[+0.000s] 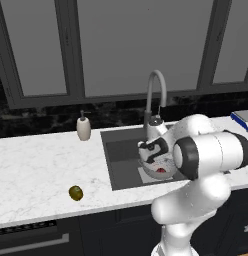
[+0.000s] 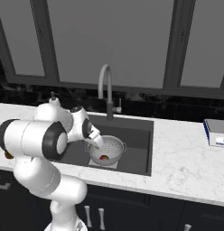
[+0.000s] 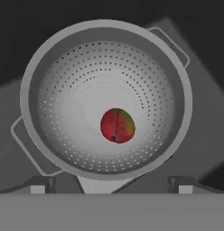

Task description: Put the colander in the sink, put the mango, kiwi in the colander, and turn on the sink faucet and pour water over the colander.

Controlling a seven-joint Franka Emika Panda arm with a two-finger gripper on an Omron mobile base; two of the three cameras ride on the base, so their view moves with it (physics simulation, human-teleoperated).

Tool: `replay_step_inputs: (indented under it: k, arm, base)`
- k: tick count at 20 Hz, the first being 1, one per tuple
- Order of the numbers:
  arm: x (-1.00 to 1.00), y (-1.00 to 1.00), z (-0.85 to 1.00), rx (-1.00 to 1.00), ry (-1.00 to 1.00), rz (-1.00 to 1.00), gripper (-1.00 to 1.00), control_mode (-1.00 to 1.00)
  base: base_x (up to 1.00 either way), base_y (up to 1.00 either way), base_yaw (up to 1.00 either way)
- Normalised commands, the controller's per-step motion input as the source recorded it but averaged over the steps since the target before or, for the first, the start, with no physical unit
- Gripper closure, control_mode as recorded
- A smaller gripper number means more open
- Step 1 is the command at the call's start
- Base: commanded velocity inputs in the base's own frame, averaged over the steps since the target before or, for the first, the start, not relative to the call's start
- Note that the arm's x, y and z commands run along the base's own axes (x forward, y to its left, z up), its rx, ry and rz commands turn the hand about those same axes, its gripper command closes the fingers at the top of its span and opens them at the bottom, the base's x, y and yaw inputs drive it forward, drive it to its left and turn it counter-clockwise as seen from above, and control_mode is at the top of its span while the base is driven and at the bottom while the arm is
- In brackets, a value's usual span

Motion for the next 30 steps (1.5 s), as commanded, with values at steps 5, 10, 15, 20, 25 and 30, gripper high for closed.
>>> replay_step_inputs:
  k: [5, 10, 15, 20, 25, 30]
  arm:
    - [-0.64, 0.19, 0.63, 0.02, 0.0, 0.14, -1.0, -1.0]
    - [-0.62, 0.37, 0.55, 0.01, 0.0, 0.12, -1.0, -1.0]
    - [-0.55, 0.51, 0.47, 0.0, -0.04, 0.13, -1.0, -1.0]
    - [-0.51, 0.47, 0.39, 0.01, -0.04, 0.25, -1.0, -1.0]
    - [-0.4, 0.56, 0.29, 0.03, -0.07, 0.33, -1.0, -1.0]
    - [-0.26, 0.63, 0.19, 0.1, -0.02, 0.15, -1.0, -1.0]
  base:
    - [0.0, 0.0, 0.0]
    - [0.0, 0.0, 0.0]
    - [0.0, 0.0, 0.0]
    - [0.0, 0.0, 0.0]
    - [0.0, 0.0, 0.0]
    - [0.0, 0.0, 0.0]
